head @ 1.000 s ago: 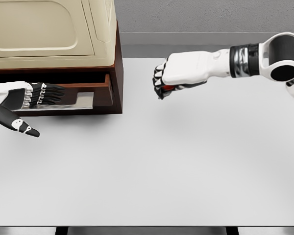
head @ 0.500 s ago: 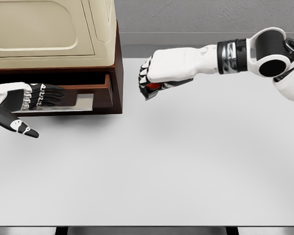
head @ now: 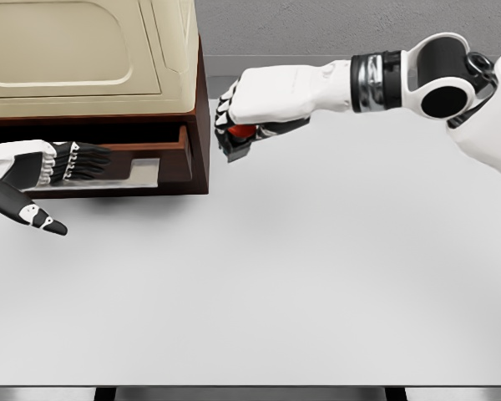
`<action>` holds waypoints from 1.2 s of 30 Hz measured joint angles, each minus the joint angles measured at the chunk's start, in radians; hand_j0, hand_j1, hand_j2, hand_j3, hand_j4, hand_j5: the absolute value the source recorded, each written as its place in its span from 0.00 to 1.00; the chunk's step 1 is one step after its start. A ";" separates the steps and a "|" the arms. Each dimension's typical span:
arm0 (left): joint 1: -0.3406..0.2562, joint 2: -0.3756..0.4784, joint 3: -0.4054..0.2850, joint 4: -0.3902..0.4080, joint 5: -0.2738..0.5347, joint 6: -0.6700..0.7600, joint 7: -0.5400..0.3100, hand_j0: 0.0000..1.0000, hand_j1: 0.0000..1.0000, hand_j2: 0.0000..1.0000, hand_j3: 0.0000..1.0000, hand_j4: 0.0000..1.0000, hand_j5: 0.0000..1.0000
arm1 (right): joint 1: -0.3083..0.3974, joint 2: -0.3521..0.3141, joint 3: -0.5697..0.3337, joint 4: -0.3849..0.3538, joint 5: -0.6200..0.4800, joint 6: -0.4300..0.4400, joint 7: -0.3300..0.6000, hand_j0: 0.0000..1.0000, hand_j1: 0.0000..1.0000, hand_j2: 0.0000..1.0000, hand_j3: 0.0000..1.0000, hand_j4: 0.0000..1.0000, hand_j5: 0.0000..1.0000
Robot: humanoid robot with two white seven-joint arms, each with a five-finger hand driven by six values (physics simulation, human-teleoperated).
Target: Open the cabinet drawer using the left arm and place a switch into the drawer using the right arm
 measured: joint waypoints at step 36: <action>0.059 0.039 0.005 -0.004 0.170 0.006 -0.020 1.00 1.00 1.00 1.00 1.00 1.00 | -0.077 0.037 0.039 -0.075 -0.008 0.010 -0.001 0.44 0.44 0.44 0.44 0.44 0.44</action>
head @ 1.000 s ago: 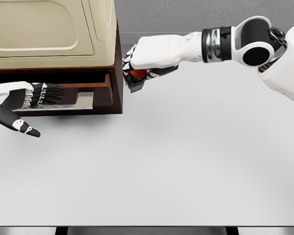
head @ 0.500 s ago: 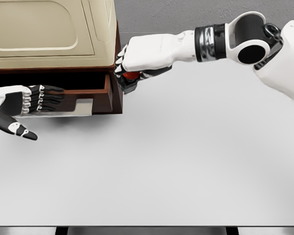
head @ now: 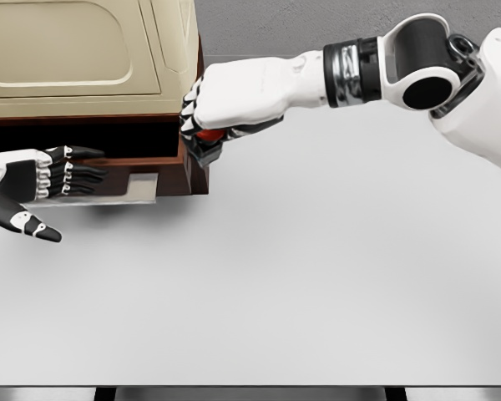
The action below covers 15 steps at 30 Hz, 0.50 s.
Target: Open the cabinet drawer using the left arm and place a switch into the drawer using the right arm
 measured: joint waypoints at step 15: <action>0.005 0.002 0.001 -0.001 0.003 -0.001 -0.004 1.00 1.00 1.00 1.00 1.00 1.00 | -0.044 0.081 0.014 0.016 -0.012 0.079 0.000 0.44 0.44 0.44 0.44 0.44 0.44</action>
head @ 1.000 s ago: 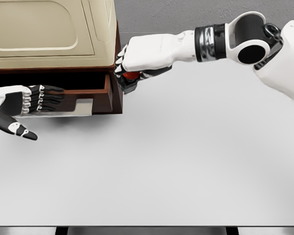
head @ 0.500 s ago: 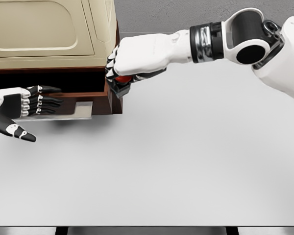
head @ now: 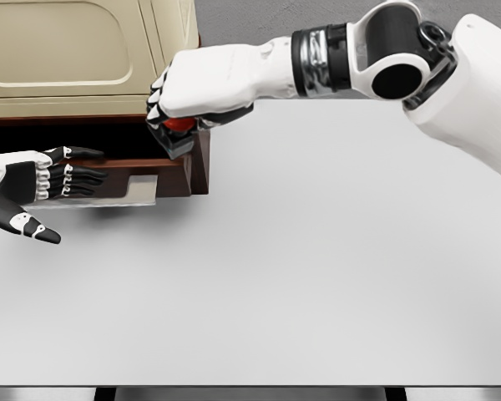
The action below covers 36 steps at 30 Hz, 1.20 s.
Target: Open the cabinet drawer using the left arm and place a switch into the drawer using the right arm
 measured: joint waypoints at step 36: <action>-0.012 0.006 -0.011 -0.004 0.007 0.015 -0.009 1.00 1.00 1.00 1.00 1.00 1.00 | -0.029 0.179 0.042 0.179 0.088 0.010 -0.001 0.42 0.42 0.42 0.42 0.42 0.42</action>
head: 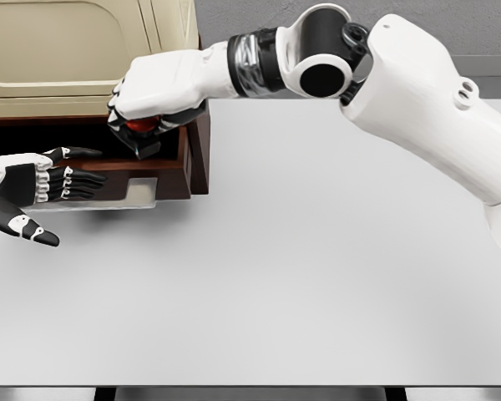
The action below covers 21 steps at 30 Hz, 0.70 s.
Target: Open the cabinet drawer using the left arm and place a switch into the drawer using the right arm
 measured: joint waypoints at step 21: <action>-0.001 0.001 -0.001 0.000 0.001 0.001 -0.002 1.00 1.00 1.00 1.00 1.00 1.00 | 0.000 -0.036 -0.009 -0.070 0.011 -0.011 0.001 1.00 1.00 1.00 1.00 1.00 1.00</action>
